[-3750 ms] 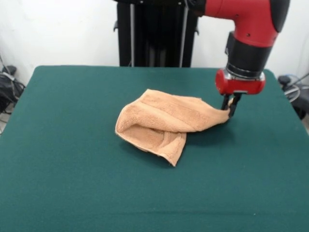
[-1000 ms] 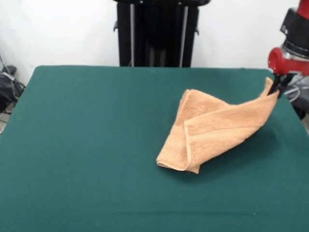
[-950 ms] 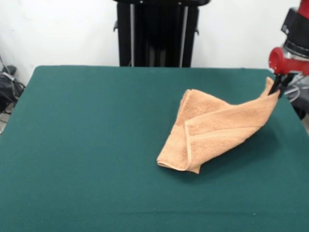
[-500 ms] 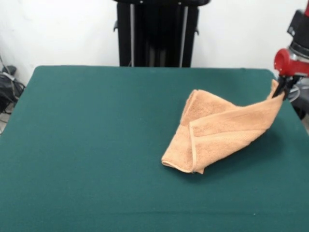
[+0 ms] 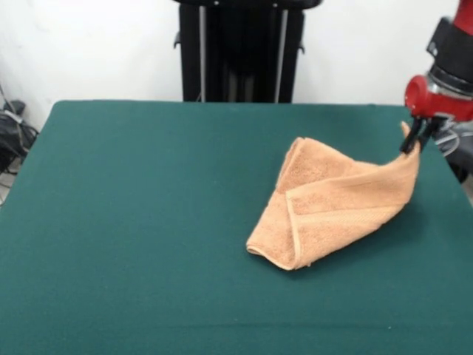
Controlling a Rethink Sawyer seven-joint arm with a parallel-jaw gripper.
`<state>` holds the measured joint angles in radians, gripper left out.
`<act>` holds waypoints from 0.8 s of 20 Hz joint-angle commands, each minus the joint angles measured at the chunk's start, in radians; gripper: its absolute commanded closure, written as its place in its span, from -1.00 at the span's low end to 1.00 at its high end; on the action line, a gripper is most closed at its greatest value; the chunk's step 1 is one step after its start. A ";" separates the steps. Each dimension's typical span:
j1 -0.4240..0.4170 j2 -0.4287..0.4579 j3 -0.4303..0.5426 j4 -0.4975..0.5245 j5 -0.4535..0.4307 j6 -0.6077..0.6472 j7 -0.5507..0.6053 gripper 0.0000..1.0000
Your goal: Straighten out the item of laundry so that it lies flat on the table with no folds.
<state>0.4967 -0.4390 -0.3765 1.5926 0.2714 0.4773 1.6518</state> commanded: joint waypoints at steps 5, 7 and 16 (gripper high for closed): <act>0.035 0.033 -0.054 0.044 0.029 -0.082 0.319 -1.00; 0.042 0.037 -0.062 0.044 0.036 -0.085 0.325 -1.00; 0.050 0.052 -0.051 0.043 0.057 -0.111 0.322 -1.00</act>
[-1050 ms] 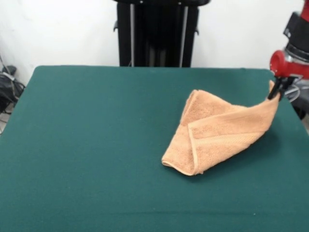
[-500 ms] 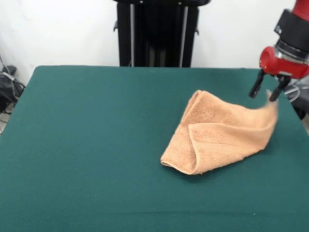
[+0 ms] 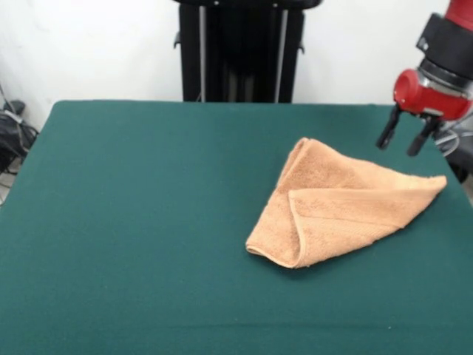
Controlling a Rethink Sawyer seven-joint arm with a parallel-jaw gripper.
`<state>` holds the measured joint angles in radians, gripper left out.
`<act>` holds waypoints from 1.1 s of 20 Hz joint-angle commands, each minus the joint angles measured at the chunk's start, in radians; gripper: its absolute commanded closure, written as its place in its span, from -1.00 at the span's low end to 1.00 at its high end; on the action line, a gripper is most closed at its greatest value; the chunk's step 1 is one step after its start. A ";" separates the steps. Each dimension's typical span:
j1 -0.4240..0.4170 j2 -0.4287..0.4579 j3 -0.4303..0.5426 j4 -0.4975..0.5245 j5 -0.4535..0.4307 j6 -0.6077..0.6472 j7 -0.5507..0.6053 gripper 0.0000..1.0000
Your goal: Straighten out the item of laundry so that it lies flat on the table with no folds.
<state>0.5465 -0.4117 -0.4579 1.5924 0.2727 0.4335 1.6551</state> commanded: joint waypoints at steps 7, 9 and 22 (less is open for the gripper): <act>-0.118 -0.057 0.161 0.129 0.049 -0.159 0.234 -1.00; -0.168 -0.082 0.213 0.168 0.023 -0.229 0.204 -1.00; -0.419 -0.175 0.485 0.364 -0.106 -0.520 0.236 -1.00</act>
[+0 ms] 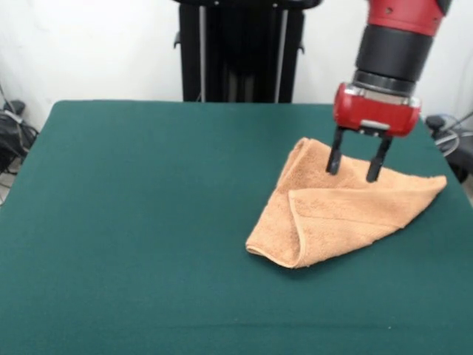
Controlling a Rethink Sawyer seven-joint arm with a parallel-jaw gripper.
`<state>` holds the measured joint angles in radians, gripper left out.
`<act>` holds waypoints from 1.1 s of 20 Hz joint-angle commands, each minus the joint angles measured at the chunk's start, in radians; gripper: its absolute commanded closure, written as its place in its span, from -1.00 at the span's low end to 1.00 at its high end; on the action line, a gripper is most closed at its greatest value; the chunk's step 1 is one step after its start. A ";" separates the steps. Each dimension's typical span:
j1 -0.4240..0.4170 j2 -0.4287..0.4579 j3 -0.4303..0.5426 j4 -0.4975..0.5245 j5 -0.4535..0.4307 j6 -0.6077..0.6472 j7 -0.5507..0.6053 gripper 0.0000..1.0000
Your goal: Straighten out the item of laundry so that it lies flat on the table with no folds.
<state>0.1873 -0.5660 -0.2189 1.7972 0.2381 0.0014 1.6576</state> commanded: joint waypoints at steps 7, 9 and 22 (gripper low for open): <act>-0.105 -0.022 0.306 0.191 -0.099 -0.160 0.254 -1.00; -0.129 -0.021 0.333 0.201 -0.117 -0.187 0.258 -1.00; -0.248 -0.019 0.453 0.237 -0.220 -0.291 0.270 -1.00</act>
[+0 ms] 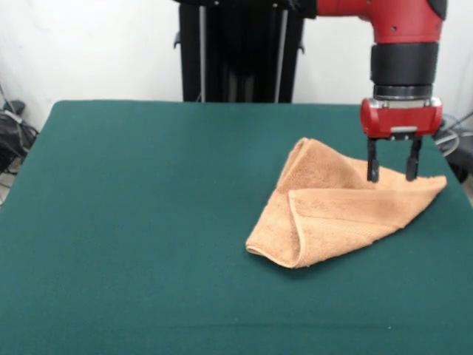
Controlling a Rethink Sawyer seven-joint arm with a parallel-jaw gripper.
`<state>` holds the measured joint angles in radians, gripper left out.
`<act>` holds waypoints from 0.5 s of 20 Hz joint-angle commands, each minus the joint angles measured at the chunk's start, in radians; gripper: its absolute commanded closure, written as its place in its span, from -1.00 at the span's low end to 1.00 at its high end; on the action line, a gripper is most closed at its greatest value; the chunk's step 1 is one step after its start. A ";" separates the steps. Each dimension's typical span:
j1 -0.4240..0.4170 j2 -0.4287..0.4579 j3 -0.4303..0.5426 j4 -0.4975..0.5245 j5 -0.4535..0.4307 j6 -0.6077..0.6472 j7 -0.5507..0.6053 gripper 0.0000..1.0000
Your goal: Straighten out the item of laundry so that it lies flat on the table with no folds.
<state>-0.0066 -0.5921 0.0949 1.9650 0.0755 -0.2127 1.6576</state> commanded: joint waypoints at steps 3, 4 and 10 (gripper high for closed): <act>-0.073 0.006 0.156 0.074 -0.066 -0.082 0.267 -1.00; -0.080 0.007 0.162 0.074 -0.068 -0.082 0.265 -1.00; -0.126 0.020 0.206 0.081 -0.094 -0.105 0.271 -1.00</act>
<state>-0.0914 -0.5922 0.1780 1.9874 0.0267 -0.2677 1.6576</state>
